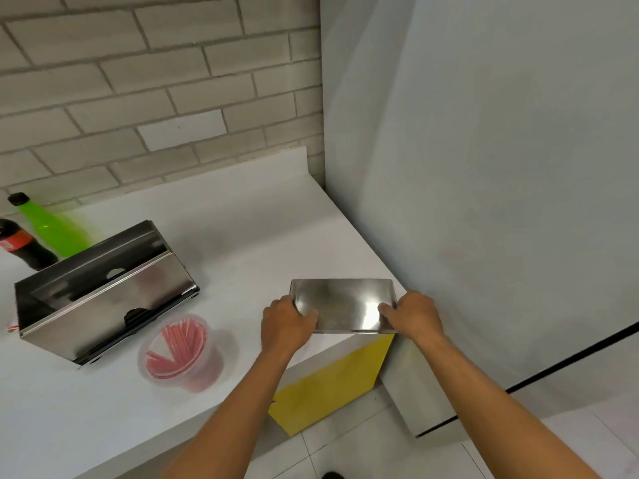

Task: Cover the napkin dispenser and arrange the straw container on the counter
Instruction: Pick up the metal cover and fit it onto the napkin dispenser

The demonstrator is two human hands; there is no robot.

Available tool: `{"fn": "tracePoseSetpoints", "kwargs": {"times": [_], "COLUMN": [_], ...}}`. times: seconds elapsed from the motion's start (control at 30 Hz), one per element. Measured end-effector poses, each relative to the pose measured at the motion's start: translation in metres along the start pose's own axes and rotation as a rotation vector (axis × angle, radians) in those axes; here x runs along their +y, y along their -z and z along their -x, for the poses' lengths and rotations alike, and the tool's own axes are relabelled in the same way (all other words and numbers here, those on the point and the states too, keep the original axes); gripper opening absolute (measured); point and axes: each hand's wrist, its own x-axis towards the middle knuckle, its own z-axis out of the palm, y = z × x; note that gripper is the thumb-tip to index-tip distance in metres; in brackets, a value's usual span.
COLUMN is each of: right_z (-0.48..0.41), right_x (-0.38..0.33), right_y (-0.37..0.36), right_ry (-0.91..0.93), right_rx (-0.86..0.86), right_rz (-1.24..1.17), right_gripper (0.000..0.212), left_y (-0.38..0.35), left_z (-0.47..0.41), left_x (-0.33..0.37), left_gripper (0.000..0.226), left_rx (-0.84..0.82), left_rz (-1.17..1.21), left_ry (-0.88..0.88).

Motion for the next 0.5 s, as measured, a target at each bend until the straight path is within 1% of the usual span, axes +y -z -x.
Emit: {"fn": "tracePoseSetpoints", "kwargs": {"times": [0.1, 0.2, 0.23, 0.33, 0.4, 0.5], "right_z": [-0.002, 0.000, 0.000, -0.002, -0.003, -0.004], "right_x": [0.001, -0.001, -0.002, -0.009, -0.018, -0.035], "right_y": [-0.001, 0.007, 0.011, 0.026, 0.035, 0.043], "right_ry": [-0.022, -0.074, -0.090, -0.110, -0.113, -0.142], "right_rx": [-0.038, -0.120, -0.148, -0.205, -0.237, -0.280], "right_rz": [-0.033, -0.106, -0.180, -0.523, -0.697, -0.877], "right_gripper": [0.045, 0.039, 0.038, 0.041, 0.033, 0.019], "left_y": [-0.001, 0.000, 0.001, 0.001, 0.001, 0.001], "left_z": [-0.002, -0.006, -0.006, -0.007, -0.007, -0.008], "left_x": [0.004, 0.005, 0.005, 0.004, 0.005, 0.005], "left_gripper": [0.043, 0.035, 0.032, 0.026, 0.022, 0.027], "left_rx": [0.016, 0.029, 0.029, 0.038, 0.057, 0.061], "left_rz": [0.013, 0.078, 0.103, 0.179, 0.242, 0.321], "left_ry": [0.016, 0.064, 0.078, 0.103, 0.128, 0.167]}}
